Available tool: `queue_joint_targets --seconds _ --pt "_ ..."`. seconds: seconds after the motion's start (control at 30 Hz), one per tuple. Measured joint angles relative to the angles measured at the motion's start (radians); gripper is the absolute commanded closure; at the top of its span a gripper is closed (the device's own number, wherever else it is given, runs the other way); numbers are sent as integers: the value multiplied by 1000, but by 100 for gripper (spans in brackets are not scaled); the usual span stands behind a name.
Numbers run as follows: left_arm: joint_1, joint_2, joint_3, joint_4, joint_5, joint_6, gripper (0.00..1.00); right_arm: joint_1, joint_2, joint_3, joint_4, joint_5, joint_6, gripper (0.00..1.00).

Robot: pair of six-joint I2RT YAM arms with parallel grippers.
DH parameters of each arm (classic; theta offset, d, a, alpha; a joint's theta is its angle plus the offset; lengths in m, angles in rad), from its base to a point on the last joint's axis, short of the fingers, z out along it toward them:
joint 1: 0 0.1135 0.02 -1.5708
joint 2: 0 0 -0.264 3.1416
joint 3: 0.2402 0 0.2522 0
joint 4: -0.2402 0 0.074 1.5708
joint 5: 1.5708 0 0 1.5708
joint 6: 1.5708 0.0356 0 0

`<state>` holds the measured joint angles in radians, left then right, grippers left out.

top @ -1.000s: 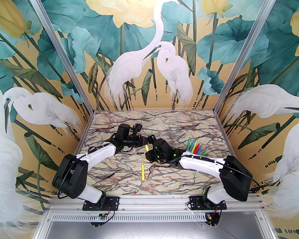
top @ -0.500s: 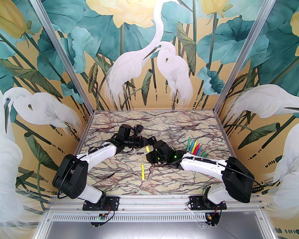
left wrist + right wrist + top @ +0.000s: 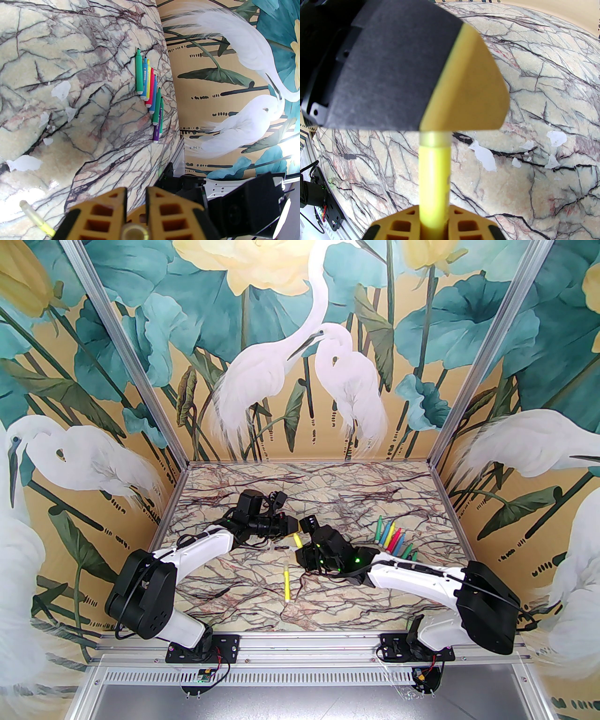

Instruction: Open the pen caps

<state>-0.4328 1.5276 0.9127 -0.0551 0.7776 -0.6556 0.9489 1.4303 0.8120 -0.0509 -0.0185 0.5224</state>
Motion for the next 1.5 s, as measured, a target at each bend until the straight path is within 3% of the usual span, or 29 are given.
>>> queue_joint_targets --seconds 0.2,0.4,0.67,0.97,1.5 --pt "0 26 20 -2 18 -8 100 0 -8 -11 9 23 8 100" --pt "78 65 80 43 -54 -12 100 19 -53 -78 -112 22 23 100" --pt "81 116 134 44 -68 -5 100 20 -138 -102 -183 57 39 100" --pt "64 145 235 -203 -209 130 100 -9 -169 -116 -247 169 95 100" --pt "-59 245 408 -595 -535 283 100 -275 -187 -101 -336 259 110 100"
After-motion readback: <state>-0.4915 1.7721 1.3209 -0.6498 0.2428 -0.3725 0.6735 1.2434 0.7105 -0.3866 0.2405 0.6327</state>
